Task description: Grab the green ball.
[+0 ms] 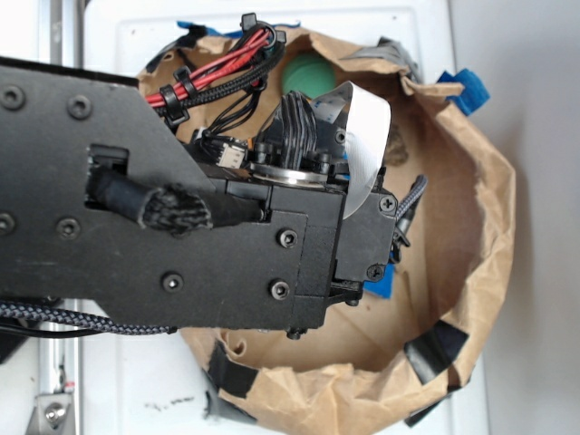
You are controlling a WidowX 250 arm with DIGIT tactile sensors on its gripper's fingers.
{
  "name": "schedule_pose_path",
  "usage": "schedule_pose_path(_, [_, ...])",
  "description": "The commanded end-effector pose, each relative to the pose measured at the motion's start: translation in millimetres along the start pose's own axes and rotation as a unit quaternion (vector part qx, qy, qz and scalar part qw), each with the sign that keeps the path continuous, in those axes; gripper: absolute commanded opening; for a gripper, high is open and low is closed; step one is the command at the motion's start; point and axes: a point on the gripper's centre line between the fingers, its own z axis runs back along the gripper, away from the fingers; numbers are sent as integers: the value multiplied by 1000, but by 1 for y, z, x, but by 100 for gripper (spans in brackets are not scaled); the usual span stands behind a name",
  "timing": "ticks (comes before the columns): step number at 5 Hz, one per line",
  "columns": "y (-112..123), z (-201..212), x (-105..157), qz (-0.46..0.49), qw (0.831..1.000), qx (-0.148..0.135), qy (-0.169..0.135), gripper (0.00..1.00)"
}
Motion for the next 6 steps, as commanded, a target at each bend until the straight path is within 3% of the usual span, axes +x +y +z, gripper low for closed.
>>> schedule_pose_path(1, [-6, -15, 18, 25, 999, -44, -3, 100])
schedule_pose_path(3, [-8, -47, 18, 21, 999, -45, 20, 100])
schedule_pose_path(6, [12, -77, 25, 27, 999, -24, 15, 100])
